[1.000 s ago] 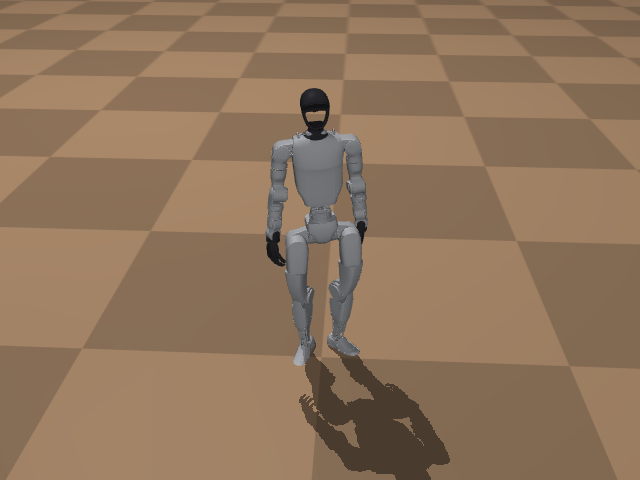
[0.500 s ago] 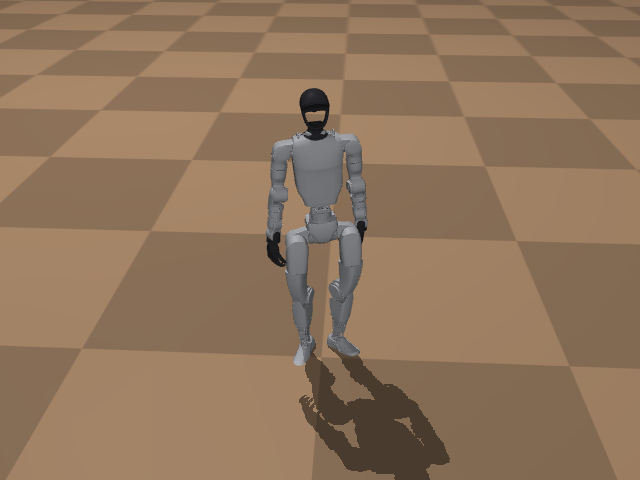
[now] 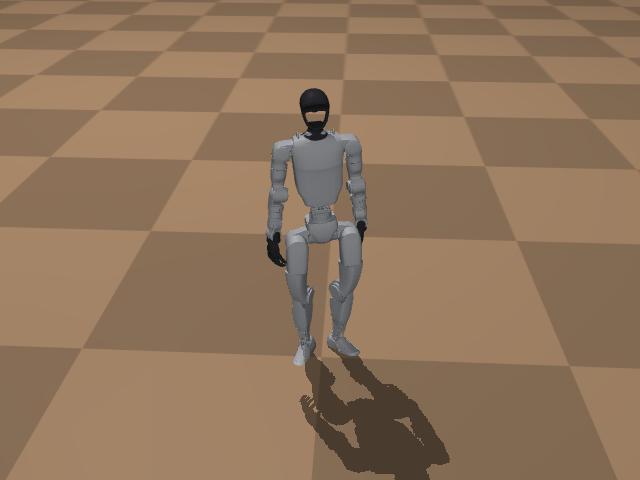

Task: In place motions

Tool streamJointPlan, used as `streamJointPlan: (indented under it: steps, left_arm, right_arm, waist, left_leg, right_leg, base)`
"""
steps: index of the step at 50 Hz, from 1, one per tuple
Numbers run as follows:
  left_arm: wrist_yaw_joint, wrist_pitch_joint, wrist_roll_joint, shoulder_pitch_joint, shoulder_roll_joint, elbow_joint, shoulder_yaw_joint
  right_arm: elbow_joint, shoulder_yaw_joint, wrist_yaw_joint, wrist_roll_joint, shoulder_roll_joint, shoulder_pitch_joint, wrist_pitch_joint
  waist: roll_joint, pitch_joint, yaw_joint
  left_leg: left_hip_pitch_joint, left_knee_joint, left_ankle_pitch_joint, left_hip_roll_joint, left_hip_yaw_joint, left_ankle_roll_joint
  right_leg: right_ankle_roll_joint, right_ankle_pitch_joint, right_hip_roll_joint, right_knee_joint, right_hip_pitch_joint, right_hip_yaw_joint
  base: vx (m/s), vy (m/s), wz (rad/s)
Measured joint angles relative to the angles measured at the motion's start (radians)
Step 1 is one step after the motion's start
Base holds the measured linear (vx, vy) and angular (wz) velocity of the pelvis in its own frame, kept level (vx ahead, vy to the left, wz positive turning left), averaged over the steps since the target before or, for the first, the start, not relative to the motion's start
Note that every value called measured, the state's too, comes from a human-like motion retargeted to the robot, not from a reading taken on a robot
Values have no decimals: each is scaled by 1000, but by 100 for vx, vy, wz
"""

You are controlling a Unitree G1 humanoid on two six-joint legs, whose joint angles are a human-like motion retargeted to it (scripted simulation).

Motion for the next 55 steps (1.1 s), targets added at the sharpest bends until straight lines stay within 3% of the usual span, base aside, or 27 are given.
streamJointPlan:
  steps: [55]
  left_arm:
    - [0, -5, 2, 4, -4, 1, 9]
  right_arm:
    - [0, 1, 4, 32, 13, 7, -32]
  waist:
    - [-3, -7, -20]
  left_leg:
    - [6, 8, -8, 7, -8, -13]
  right_leg:
    - [5, -4, 3, -2, 8, -12]
  base:
    - [0, 0, 0]
